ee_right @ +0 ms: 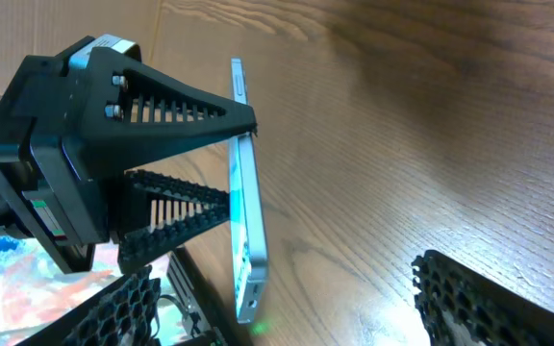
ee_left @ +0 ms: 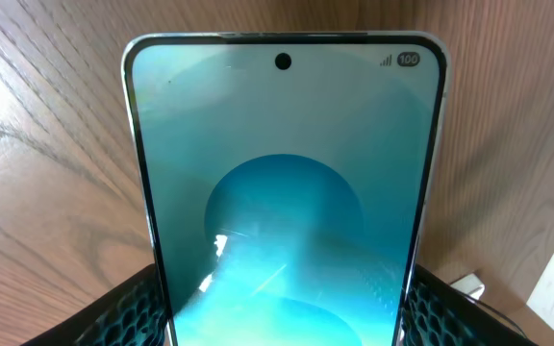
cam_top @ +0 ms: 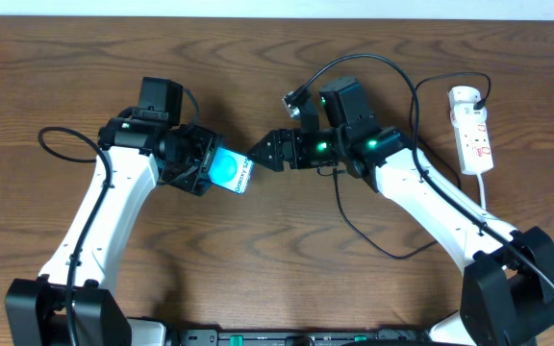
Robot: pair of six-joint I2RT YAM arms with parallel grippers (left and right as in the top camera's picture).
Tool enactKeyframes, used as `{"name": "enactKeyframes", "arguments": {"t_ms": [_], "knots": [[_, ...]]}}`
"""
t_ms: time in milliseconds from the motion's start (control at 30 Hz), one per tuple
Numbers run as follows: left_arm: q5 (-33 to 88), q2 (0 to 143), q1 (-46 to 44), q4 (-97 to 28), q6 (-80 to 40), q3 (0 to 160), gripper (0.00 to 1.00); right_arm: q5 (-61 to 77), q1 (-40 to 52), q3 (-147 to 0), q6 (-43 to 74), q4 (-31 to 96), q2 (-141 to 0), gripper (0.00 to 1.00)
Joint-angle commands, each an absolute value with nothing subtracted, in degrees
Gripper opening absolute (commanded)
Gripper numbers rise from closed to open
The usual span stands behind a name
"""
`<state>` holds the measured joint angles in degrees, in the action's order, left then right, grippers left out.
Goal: Plug charger to phone and switch on socket
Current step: 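Grasp the phone's bottom edge with the right gripper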
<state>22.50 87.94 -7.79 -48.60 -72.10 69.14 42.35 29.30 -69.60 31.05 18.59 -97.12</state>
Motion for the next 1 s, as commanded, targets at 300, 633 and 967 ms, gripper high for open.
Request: {"name": "enactKeyframes", "arguments": {"t_ms": [300,633,967], "knots": [[24.5,87.9,-10.1,-46.8,-75.1,70.0,0.07,40.8,31.5,-70.6,31.7,18.6,-97.6,0.75],[26.8,87.9,-10.1,-45.9,-75.3,70.0,0.07,40.6,32.9,-70.6,31.7,18.6,-97.6,0.72],[28.1,87.9,-10.3,-45.7,-75.3,70.0,0.07,38.9,34.1,-70.6,32.4,18.6,-97.6,0.59]]}}
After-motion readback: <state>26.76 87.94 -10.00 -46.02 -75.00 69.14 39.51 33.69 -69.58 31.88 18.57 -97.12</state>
